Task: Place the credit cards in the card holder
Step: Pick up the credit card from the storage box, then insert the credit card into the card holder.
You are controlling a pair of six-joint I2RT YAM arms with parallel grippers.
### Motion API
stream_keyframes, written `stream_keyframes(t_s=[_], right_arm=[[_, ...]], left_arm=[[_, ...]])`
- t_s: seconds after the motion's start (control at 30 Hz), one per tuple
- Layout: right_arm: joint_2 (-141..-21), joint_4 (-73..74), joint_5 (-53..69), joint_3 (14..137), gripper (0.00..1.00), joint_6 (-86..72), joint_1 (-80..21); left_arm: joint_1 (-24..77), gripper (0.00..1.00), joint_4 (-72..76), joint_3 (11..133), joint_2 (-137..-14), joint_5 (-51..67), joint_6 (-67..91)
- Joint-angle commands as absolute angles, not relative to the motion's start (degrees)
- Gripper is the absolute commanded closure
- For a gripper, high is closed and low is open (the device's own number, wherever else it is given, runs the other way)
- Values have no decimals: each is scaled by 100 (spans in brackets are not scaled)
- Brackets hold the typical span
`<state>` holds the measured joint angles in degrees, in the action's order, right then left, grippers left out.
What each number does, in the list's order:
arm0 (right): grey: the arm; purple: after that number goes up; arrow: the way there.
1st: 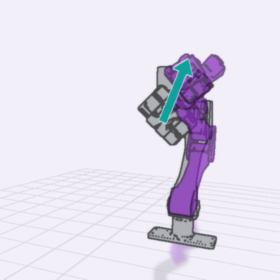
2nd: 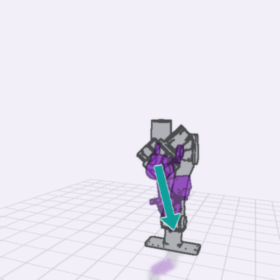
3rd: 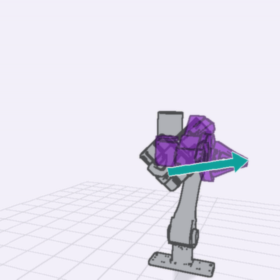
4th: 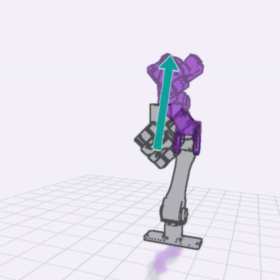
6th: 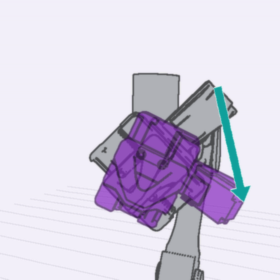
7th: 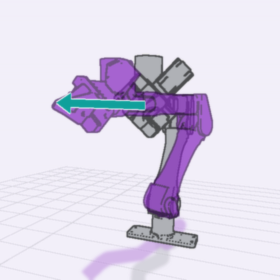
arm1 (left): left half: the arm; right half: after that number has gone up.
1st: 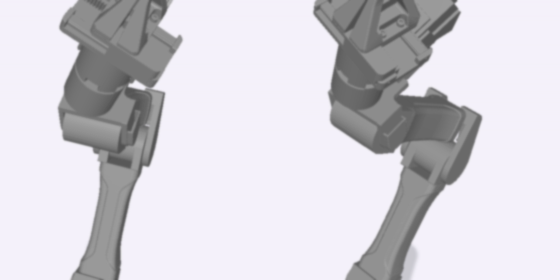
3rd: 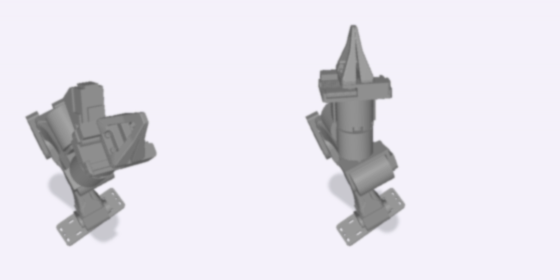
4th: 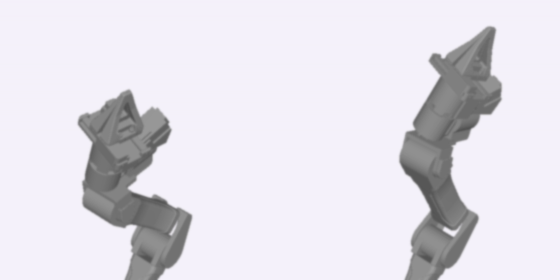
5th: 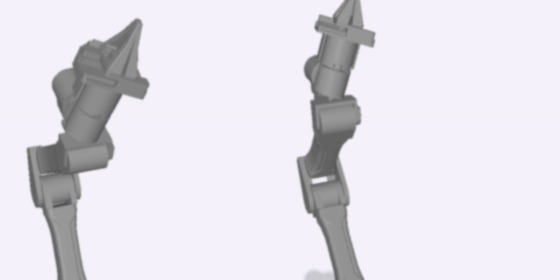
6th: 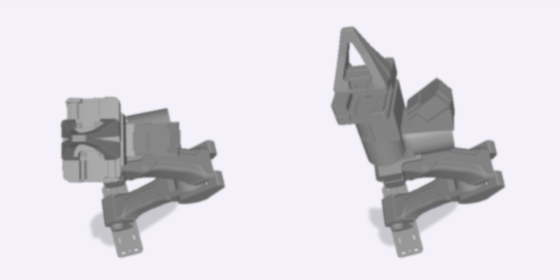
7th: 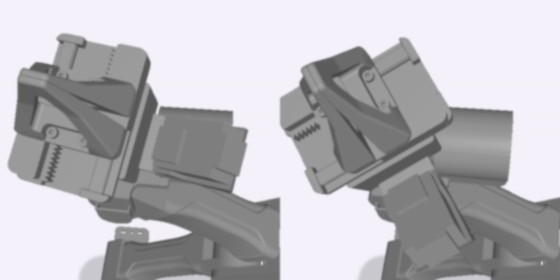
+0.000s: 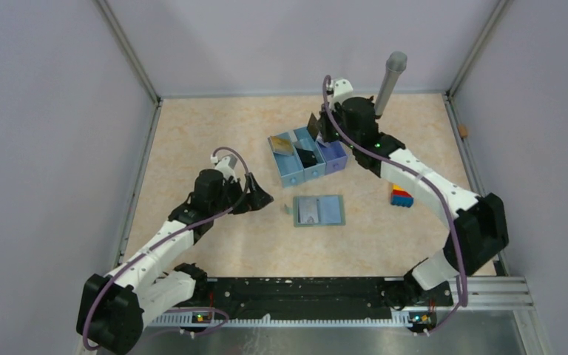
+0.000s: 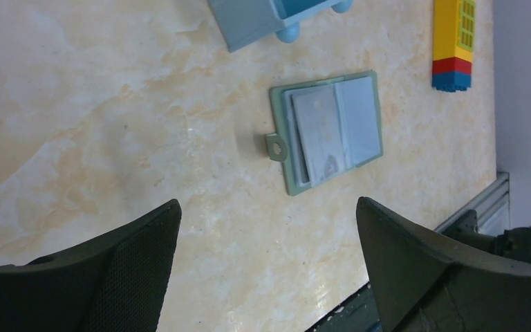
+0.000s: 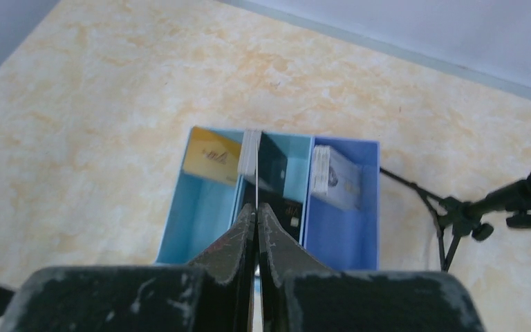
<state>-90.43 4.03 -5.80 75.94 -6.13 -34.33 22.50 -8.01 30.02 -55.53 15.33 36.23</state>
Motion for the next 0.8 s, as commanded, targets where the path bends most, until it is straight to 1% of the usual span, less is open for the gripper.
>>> stream_keyframes(t_s=[0.0, 0.13, 0.3, 0.4, 0.6, 0.63, 0.67, 0.73, 0.77], right_arm=[[-8075, 1009, 336, 7059, 100, -868, -3476], [-7469, 1614, 1436, 6563, 100, -1027, -3476], [-7128, 2204, 3067, 6112, 100, -1100, -3480], [-7012, 2173, 4051, 5799, 100, -1207, -3481], [-6786, 1651, 5252, 5327, 100, -1483, -3491], [-6771, 1549, 5408, 5280, 100, -1528, -3490], [-6749, 1482, 5511, 5255, 100, -1532, -3489], [-6734, 1423, 5569, 5247, 100, -1532, -3495], [-6733, 1435, 5588, 5247, 100, -1520, -3497]], left_arm=[[2368, 5, -245, 3235, -5489, 2408, 3313], [2680, 5, -45, 3313, -5465, 2957, 3138], [3261, 4, 198, 3388, -5547, 3323, 2895], [3612, 3, 375, 3366, -5695, 3586, 2908], [4113, 2, 530, 3321, -5942, 3594, 2983], [4190, 4, 592, 3319, -5986, 3641, 3018], [4253, 8, 683, 3325, -6042, 3726, 3052], [4347, 24, 927, 3303, -6132, 3928, 3192], [4376, 34, 1114, 3266, -6152, 4015, 3290]])
